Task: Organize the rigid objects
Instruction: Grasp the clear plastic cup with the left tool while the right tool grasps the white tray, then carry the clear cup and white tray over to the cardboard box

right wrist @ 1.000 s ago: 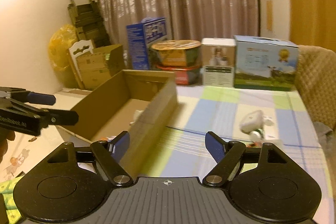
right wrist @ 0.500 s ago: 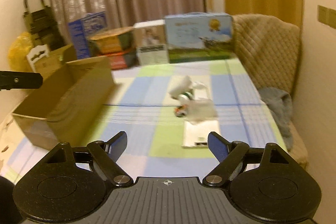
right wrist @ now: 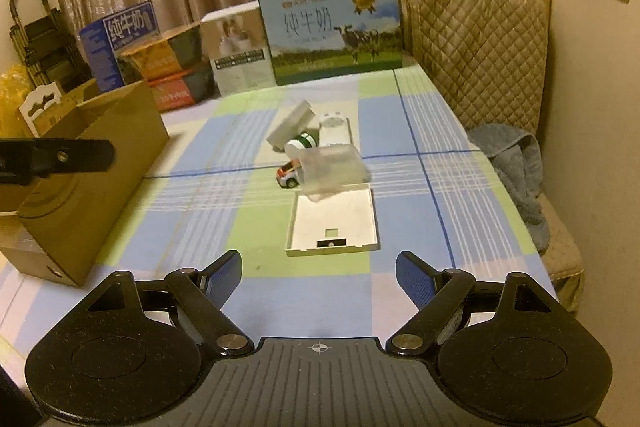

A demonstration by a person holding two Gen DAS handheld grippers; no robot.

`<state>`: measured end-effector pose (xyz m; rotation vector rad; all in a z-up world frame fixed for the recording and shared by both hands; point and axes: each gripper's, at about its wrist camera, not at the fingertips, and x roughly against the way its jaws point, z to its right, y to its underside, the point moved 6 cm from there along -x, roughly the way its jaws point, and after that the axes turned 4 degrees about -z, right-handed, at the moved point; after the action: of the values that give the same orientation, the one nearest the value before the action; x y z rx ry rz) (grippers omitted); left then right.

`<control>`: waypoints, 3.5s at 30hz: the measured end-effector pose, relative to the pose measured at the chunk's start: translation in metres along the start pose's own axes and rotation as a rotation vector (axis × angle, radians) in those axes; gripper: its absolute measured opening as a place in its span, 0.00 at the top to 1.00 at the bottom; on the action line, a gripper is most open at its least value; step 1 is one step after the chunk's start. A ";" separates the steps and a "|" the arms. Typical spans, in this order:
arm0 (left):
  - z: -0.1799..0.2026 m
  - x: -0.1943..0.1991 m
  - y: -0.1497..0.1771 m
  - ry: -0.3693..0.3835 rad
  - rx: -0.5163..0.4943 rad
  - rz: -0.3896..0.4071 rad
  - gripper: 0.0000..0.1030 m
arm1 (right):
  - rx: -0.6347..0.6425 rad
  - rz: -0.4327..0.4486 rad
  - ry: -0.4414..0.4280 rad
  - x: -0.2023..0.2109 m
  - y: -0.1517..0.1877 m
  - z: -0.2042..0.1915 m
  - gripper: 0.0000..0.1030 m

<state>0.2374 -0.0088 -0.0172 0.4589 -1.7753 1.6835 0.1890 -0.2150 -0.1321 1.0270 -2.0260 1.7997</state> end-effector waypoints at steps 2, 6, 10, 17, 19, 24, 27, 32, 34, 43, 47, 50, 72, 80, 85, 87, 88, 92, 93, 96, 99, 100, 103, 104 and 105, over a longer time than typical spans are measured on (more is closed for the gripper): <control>0.001 -0.017 0.004 0.004 0.000 -0.018 0.01 | -0.001 -0.008 0.007 -0.010 -0.002 0.006 0.21; 0.000 -0.047 0.008 0.007 -0.014 -0.044 0.01 | -0.013 -0.028 0.009 -0.030 -0.008 0.018 0.21; -0.003 -0.069 0.011 0.019 -0.011 -0.065 0.01 | -0.029 -0.051 0.000 -0.050 -0.016 0.026 0.21; -0.012 -0.100 0.014 0.004 -0.003 -0.118 0.01 | -0.037 -0.071 0.005 -0.081 -0.029 0.038 0.21; -0.019 -0.103 0.009 -0.013 0.002 -0.107 0.01 | -0.031 -0.083 -0.006 -0.089 -0.029 0.034 0.21; -0.030 -0.112 0.003 -0.018 0.035 -0.112 0.01 | 0.029 -0.099 -0.024 -0.109 -0.029 0.015 0.15; -0.031 -0.115 0.006 -0.015 0.034 -0.128 0.01 | 0.029 -0.101 -0.003 -0.121 -0.029 0.010 0.09; -0.035 -0.116 0.006 -0.007 0.054 -0.133 0.01 | 0.084 -0.098 0.038 -0.138 -0.031 0.002 0.09; -0.035 -0.116 0.005 -0.008 0.053 -0.131 0.01 | 0.131 -0.092 0.071 -0.144 -0.031 0.000 0.09; -0.035 -0.117 0.006 -0.001 0.058 -0.133 0.01 | 0.137 -0.108 0.130 -0.152 -0.027 0.007 0.09; -0.035 -0.118 0.006 0.000 0.058 -0.138 0.01 | 0.119 -0.106 0.109 -0.155 -0.029 0.011 0.09; -0.035 -0.119 0.007 0.001 0.059 -0.138 0.01 | 0.118 -0.100 0.111 -0.157 -0.030 0.011 0.10; 0.031 -0.146 0.010 0.185 -0.178 -0.106 0.21 | 0.007 -0.080 0.126 -0.077 -0.039 0.063 0.20; 0.058 -0.175 -0.002 0.193 -0.298 -0.069 0.36 | -0.052 -0.059 0.128 -0.080 -0.048 0.084 0.20; 0.074 -0.191 -0.004 0.192 -0.383 -0.054 0.37 | -0.079 -0.045 0.121 -0.079 -0.053 0.086 0.20; 0.078 -0.197 -0.004 0.176 -0.399 -0.054 0.43 | -0.085 -0.043 0.116 -0.080 -0.055 0.085 0.20; 0.078 -0.200 -0.003 0.169 -0.403 -0.063 0.48 | -0.086 -0.042 0.117 -0.081 -0.055 0.086 0.20; 0.082 -0.197 0.001 0.149 -0.411 -0.064 0.50 | -0.102 -0.042 0.123 -0.083 -0.057 0.087 0.20; 0.081 -0.194 0.002 0.143 -0.404 -0.075 0.51 | -0.105 -0.043 0.121 -0.083 -0.056 0.087 0.20; 0.075 -0.178 0.009 0.133 -0.352 -0.131 0.51 | -0.104 -0.050 0.103 -0.086 -0.056 0.083 0.20; 0.064 -0.152 0.024 0.105 -0.319 -0.183 0.51 | -0.094 -0.057 0.082 -0.087 -0.054 0.074 0.20; 0.060 -0.144 0.030 0.100 -0.306 -0.200 0.51 | -0.092 -0.060 0.071 -0.087 -0.053 0.071 0.20; 0.046 -0.118 0.048 0.096 -0.282 -0.228 0.50 | -0.087 -0.067 0.044 -0.086 -0.050 0.062 0.20; 0.043 -0.112 0.051 0.098 -0.278 -0.225 0.50 | -0.086 -0.066 0.040 -0.085 -0.050 0.059 0.20; 0.039 -0.107 0.053 0.099 -0.276 -0.219 0.50 | -0.085 -0.067 0.037 -0.085 -0.049 0.057 0.20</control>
<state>0.2733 -0.0598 -0.1263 0.4213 -1.7805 1.2674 0.2970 -0.2399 -0.1575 1.0164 -2.0034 1.6722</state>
